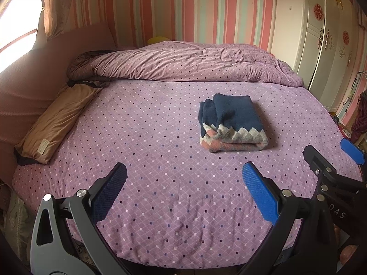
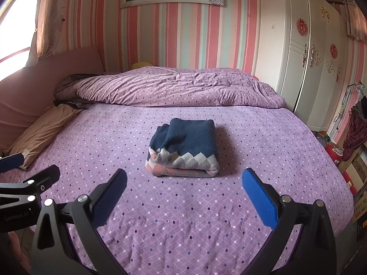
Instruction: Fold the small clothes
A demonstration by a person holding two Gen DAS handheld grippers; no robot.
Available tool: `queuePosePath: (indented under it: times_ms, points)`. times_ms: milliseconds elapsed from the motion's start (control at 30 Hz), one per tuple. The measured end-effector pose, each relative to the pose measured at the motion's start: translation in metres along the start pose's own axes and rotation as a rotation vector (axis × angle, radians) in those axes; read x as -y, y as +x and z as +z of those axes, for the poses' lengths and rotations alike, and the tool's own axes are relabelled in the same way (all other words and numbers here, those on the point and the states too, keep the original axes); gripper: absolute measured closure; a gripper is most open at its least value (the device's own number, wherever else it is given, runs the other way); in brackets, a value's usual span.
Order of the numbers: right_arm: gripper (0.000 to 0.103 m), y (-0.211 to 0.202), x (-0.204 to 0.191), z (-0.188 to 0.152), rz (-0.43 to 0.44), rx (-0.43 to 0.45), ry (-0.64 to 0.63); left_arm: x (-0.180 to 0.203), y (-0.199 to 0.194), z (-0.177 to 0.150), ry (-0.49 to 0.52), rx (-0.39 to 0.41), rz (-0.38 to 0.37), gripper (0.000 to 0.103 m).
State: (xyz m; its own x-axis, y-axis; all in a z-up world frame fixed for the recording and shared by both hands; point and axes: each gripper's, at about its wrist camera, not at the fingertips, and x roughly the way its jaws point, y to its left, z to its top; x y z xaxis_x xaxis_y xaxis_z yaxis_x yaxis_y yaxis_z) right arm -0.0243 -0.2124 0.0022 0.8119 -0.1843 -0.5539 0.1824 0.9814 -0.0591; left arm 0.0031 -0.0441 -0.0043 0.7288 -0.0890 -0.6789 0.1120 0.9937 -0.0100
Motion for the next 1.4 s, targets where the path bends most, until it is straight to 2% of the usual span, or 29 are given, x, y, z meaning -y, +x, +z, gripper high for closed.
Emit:
queuePosePath:
  times_ms: [1400]
  points:
    - [0.002,-0.013,-0.002,0.007,-0.045,0.035,-0.011,-0.013,-0.003,0.005,-0.009,0.022,0.04,0.003]
